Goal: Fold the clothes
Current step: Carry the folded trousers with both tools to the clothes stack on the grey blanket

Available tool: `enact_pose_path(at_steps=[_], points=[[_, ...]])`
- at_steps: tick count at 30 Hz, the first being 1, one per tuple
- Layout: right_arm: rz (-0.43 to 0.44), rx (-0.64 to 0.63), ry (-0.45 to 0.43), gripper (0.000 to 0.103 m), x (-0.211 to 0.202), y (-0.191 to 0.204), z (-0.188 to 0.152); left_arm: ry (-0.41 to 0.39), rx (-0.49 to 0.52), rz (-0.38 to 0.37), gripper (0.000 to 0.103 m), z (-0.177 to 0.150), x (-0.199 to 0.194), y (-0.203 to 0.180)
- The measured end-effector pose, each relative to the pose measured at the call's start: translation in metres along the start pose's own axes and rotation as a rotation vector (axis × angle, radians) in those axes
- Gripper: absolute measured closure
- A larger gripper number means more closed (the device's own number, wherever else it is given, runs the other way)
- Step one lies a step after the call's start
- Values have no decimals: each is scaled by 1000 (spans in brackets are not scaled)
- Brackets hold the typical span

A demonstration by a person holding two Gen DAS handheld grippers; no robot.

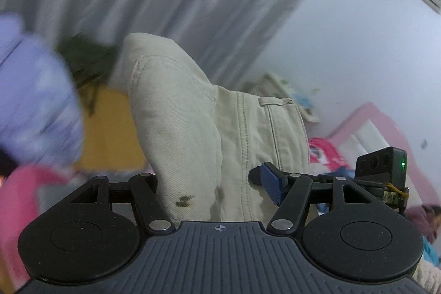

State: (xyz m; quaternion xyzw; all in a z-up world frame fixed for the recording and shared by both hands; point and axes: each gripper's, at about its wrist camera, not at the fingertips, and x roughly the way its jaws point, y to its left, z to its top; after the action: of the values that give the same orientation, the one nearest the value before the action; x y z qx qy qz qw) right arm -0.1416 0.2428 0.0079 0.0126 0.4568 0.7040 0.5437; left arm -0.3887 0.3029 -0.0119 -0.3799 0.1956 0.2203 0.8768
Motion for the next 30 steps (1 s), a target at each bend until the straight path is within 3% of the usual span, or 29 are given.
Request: enact_pose_path(at_steps=[5,11,15,20,26,30], points=[[-3,42,88,70,66,-13,-26,34,-78,62,39,-26,12,56],[-14,58,131,70,102,-22,-40,48,-130,50,39,-50,26,91],[-34,118,178,71,113,-46,-74,113,-198,76,40,-75,36,119],[-11,198,164,70,103,-61,-98,73,-155,95,40,-88,36,125],[13,52,148,70,93,-24,-79,12,-159,58,39,-83,21,131],[-27,38,187,71,103,-32,-85,31,-248,74,42,-100,29,146]])
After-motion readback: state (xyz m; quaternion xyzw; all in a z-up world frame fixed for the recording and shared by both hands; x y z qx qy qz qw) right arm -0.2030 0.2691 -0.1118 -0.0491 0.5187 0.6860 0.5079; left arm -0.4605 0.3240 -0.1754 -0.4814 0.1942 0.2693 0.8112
